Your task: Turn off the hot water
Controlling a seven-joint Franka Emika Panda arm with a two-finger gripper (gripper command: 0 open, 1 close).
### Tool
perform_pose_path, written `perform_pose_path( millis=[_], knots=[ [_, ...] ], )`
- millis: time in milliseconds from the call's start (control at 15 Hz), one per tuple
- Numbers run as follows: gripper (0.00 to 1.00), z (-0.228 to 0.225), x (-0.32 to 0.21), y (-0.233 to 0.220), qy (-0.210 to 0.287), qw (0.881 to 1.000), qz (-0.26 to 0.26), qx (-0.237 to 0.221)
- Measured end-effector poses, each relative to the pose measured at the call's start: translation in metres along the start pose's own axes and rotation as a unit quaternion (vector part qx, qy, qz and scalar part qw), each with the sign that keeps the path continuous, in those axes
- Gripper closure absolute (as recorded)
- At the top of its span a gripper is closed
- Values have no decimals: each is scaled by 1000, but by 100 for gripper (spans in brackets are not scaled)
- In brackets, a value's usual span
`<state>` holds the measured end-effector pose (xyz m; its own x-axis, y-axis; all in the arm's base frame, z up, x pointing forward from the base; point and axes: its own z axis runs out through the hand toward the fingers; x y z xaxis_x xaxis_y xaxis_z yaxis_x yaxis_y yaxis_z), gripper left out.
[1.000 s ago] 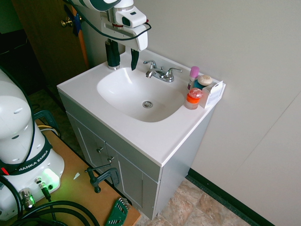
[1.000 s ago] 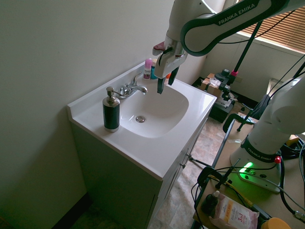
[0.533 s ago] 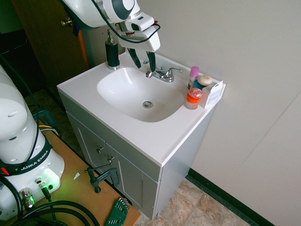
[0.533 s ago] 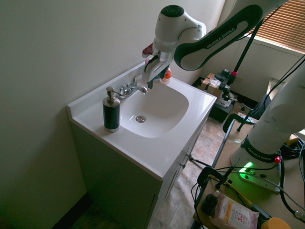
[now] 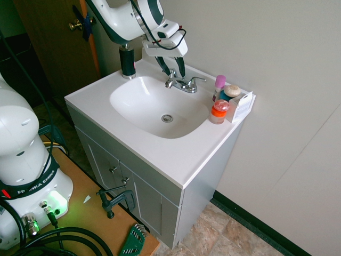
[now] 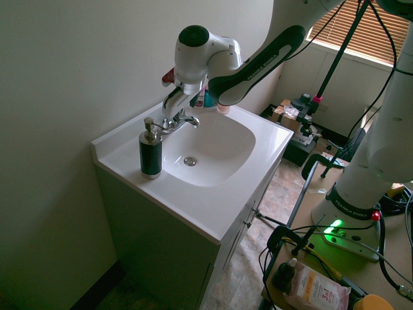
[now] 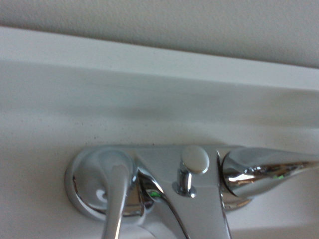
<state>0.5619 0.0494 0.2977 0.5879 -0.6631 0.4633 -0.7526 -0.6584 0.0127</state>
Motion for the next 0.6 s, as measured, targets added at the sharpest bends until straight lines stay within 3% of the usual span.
perform_pose_path(
  millis=[333,600],
  knots=[
    [0,-5,-3,-38,-10,1000,3,16],
    [0,-1,-3,-41,-30,999,15,15]
  ],
)
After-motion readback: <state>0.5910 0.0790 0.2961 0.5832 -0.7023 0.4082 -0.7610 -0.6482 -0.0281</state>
